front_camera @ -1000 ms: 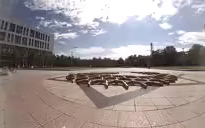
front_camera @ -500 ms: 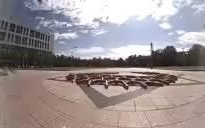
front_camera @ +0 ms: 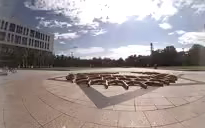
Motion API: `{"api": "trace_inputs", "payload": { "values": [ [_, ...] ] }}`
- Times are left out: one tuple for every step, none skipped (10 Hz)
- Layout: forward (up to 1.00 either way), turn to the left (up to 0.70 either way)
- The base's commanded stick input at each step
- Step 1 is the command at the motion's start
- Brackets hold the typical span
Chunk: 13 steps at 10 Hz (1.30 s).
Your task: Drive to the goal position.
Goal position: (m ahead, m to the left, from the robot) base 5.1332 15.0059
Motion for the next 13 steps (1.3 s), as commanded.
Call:
{"api": "trace_inputs", "payload": {
  "values": [
    [0.05, -0.01],
    [0.05, 0.00],
    [0.05, -0.01],
    [0.05, -0.01],
    [0.05, -0.01],
    [0.05, 0.00],
    [0.05, 0.00],
    [0.05, -0.01],
    [0.05, -0.01],
    [0.05, -0.01],
    [0.05, -0.01],
    [0.05, -0.01],
    [0.05, -0.01]
  ]
}}
